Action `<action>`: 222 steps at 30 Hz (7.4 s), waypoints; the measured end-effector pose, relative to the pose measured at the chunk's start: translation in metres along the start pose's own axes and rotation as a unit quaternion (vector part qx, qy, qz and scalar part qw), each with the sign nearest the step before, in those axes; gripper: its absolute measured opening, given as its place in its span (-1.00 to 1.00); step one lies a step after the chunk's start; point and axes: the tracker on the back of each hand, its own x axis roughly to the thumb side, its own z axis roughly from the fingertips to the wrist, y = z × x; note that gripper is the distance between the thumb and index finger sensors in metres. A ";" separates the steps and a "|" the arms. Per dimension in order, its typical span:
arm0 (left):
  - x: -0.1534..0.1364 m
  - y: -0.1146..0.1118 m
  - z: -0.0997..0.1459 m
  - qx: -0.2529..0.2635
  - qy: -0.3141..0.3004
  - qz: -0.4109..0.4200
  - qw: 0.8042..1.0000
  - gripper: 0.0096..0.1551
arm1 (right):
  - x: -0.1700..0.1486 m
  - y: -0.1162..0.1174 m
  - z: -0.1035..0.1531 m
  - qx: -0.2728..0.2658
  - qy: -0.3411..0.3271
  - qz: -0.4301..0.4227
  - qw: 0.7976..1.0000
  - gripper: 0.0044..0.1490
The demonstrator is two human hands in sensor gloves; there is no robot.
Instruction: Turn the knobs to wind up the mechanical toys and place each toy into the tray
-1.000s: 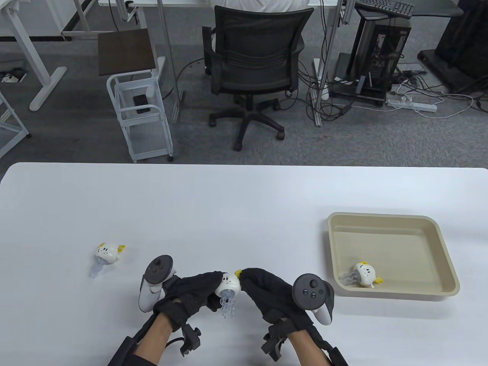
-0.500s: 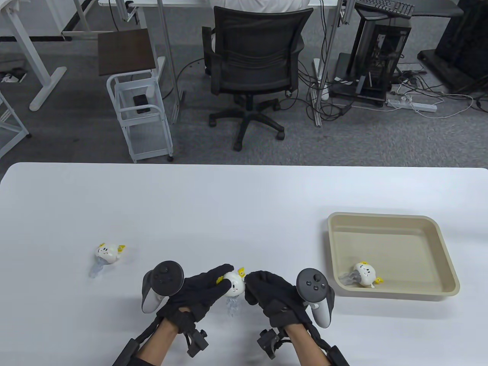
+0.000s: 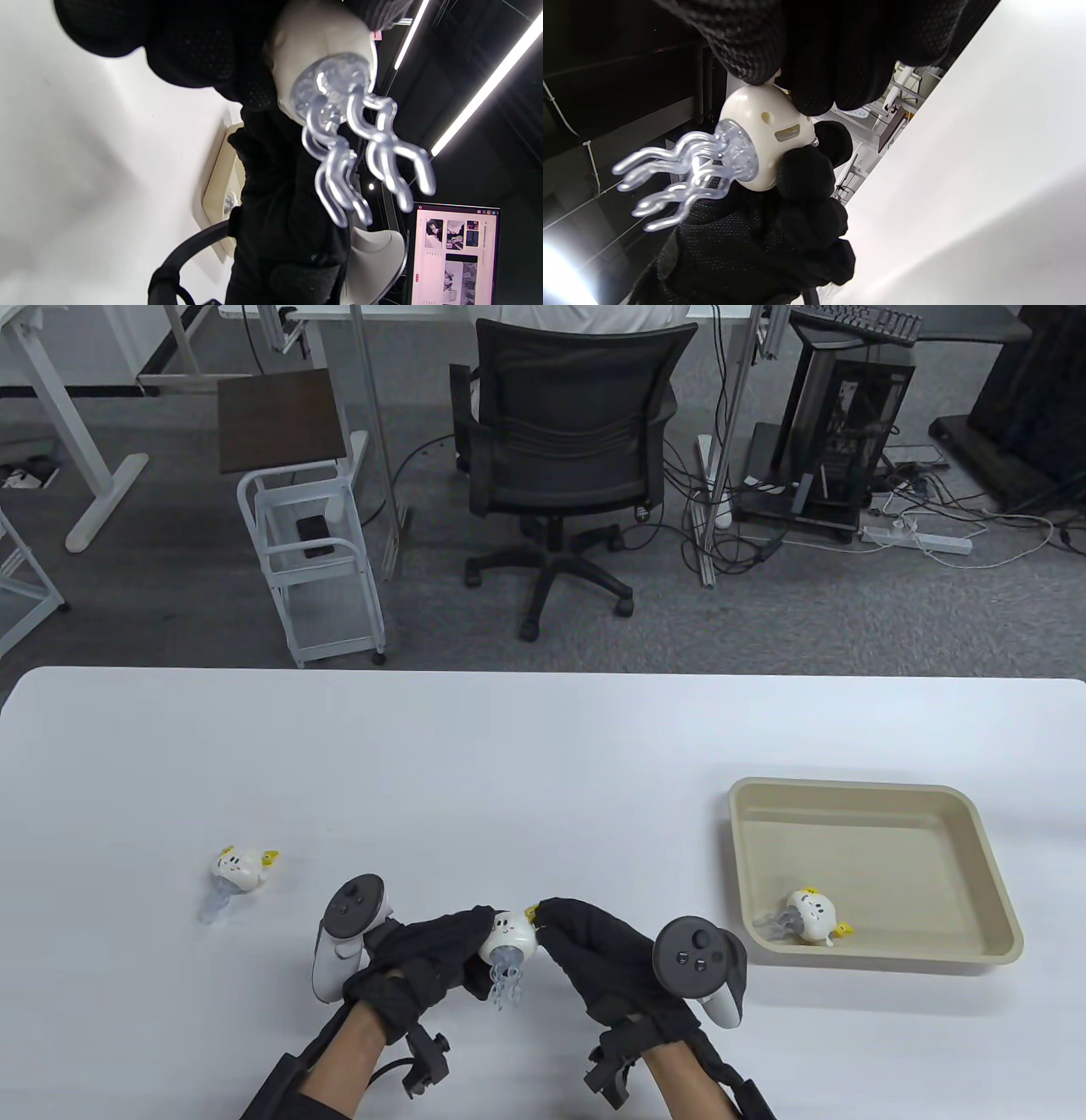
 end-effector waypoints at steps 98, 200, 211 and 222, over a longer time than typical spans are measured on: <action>0.002 0.016 0.016 0.027 0.153 -0.530 0.834 0.19 | -0.029 -0.019 0.029 0.114 0.188 0.400 0.890 0.17; 0.009 -0.051 -0.028 0.045 -0.014 -0.139 0.989 -0.08 | -0.041 -0.022 0.033 -0.060 0.156 -0.130 0.977 -0.53; -0.002 -0.036 -0.028 0.070 0.069 -0.128 0.987 -0.06 | -0.023 -0.018 0.031 -0.058 0.093 0.037 0.993 -0.41; -0.004 -0.041 -0.035 0.047 0.074 -0.097 0.991 -0.05 | -0.025 -0.019 0.032 -0.074 0.099 0.075 0.989 -0.50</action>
